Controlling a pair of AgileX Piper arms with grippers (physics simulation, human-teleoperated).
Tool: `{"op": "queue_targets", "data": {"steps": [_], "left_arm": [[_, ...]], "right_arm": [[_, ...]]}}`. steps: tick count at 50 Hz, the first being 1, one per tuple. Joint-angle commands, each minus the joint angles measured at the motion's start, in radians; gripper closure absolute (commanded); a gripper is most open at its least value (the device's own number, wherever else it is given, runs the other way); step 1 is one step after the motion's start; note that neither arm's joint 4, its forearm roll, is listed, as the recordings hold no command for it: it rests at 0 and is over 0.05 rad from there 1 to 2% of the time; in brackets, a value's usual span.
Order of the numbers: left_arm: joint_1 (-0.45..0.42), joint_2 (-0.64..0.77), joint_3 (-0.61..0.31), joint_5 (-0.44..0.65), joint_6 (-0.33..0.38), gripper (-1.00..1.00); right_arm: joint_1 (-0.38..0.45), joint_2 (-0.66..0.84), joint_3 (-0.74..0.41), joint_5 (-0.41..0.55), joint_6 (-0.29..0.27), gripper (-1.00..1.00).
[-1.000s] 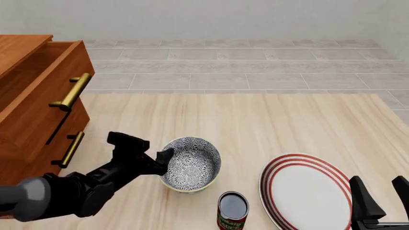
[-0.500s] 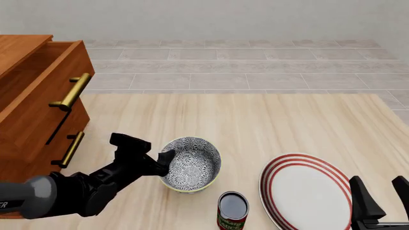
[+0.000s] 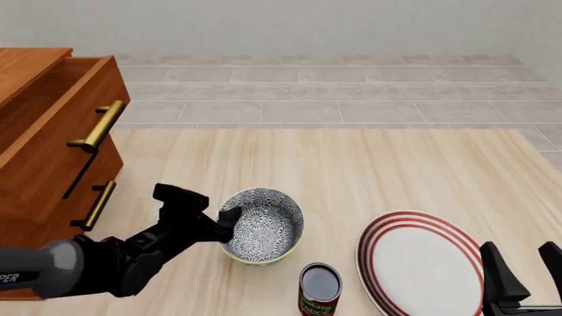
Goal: Put the bowl on top of the cabinet.
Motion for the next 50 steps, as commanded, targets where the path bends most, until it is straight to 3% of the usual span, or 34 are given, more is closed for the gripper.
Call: {"op": "queue_targets", "data": {"steps": [1,50], "left_arm": [[0.005,0.01,-0.005,-0.001,-0.002,-1.0],[-0.008,0.115,-0.027,-0.048,-0.002,-1.0]], "right_arm": [[0.0,0.0,0.0,0.0,0.0,-1.0],[0.0,0.0,0.0,0.0,0.0,-1.0]]}}
